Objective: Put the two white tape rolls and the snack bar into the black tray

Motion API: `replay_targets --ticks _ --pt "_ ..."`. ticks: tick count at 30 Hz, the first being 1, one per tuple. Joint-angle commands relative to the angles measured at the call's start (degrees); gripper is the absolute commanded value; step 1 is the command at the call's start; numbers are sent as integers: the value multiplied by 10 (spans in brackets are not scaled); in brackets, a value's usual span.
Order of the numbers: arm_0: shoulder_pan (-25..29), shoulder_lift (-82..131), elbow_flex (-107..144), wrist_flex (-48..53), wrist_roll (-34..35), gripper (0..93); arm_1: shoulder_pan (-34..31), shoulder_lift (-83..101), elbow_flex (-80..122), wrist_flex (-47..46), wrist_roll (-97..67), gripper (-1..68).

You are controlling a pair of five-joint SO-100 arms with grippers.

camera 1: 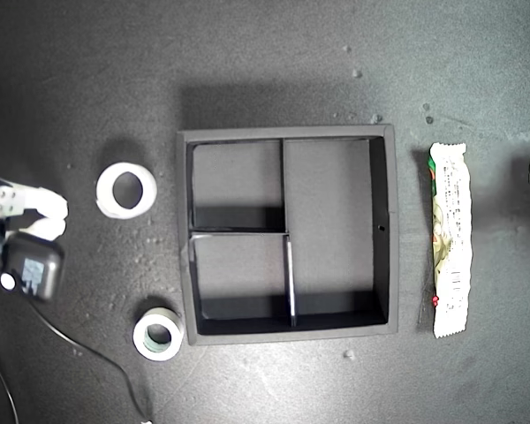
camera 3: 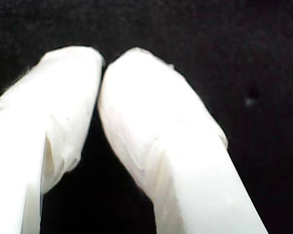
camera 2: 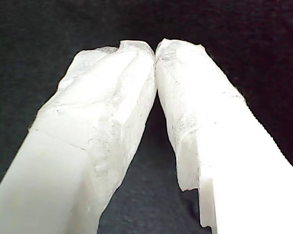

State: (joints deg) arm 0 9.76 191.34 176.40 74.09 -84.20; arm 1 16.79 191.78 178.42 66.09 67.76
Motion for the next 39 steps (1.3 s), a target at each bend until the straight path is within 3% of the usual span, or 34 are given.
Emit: replay_targets --ticks 1,7,13,19,23,39 --pt "28 26 34 -49 48 0 25 1 6 -47 -19 -4" --pt "41 25 34 -68 34 10 34 1 6 -68 -1 -4" --pt "31 25 34 -108 19 137 -19 1 6 -174 -68 -3" --pt "1 26 34 -108 11 60 -72 2 3 -270 -142 21" --pt "-18 26 31 -114 17 94 -107 2 -37 -265 -172 116" --pt "-62 -33 -150 -92 133 155 -190 -7 -140 -221 -236 178"
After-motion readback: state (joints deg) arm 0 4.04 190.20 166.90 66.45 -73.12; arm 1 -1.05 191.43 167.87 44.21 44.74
